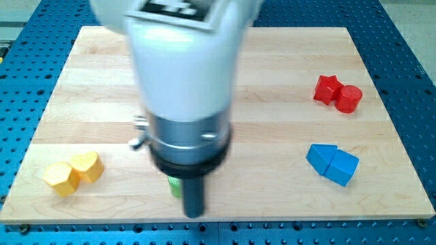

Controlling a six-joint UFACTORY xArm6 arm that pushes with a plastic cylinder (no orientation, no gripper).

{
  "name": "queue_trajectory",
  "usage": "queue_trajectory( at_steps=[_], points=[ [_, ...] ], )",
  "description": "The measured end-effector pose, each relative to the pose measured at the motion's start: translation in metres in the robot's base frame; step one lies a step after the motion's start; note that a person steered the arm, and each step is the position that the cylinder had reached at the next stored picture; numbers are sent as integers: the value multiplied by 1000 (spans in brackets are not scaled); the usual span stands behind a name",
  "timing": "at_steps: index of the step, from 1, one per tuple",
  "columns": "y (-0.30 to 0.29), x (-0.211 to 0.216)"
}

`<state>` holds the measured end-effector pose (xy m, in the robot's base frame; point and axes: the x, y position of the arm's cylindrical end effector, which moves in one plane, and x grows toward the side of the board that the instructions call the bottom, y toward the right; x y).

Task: Place the green star at the top center of the board

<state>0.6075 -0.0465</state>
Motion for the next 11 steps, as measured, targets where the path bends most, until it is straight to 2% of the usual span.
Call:
queue_trajectory(
  at_steps=[1, 2, 3, 4, 5, 6, 7, 8, 9, 10, 11],
  points=[
    [0, -46],
    [-7, -27],
    [-19, -38],
    [-4, -75],
    [14, -148],
    [46, -176],
    [68, -153],
    [104, -208],
    [128, -291],
    [114, -292],
    [99, -263]
  ],
)
